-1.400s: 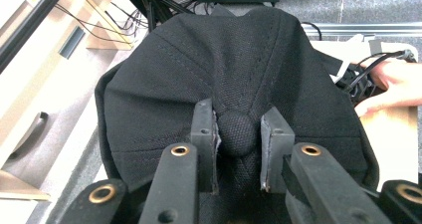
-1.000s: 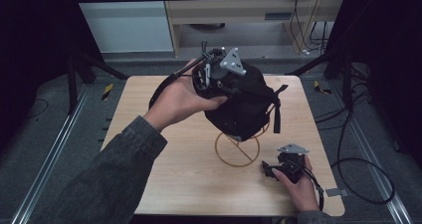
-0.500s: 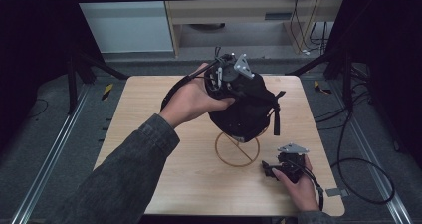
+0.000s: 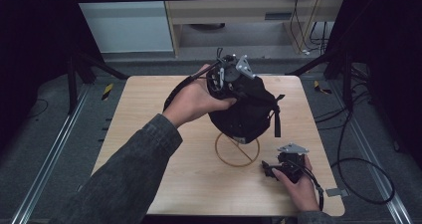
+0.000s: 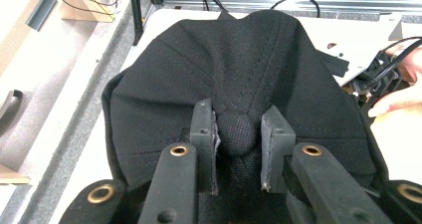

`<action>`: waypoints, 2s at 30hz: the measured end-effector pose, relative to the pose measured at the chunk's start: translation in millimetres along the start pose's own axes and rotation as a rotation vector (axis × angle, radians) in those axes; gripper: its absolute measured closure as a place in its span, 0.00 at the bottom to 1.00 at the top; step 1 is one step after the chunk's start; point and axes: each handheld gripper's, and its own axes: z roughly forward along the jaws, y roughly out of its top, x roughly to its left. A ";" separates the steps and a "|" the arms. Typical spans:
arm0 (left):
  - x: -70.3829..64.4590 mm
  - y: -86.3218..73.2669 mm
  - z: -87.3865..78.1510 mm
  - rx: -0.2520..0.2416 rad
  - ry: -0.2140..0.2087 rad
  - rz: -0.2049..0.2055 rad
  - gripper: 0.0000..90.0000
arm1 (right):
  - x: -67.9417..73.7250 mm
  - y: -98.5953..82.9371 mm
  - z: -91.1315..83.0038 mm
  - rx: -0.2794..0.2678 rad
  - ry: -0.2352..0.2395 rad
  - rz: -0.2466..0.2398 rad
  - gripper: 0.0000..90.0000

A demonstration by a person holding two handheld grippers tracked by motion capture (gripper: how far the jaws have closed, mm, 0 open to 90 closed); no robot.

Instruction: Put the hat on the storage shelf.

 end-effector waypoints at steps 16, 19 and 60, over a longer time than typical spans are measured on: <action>2.3 -3.6 7.2 0.013 0.002 -0.001 0.78 | -0.2 0.4 0.5 0.001 0.001 -0.002 0.02; 1.2 -4.3 8.3 0.019 0.003 0.004 0.78 | -0.2 0.4 0.5 0.001 0.001 -0.002 0.02; -25.8 -22.1 -13.5 -0.127 0.039 -0.048 0.14 | 0.3 1.6 1.7 0.001 -0.007 0.001 0.01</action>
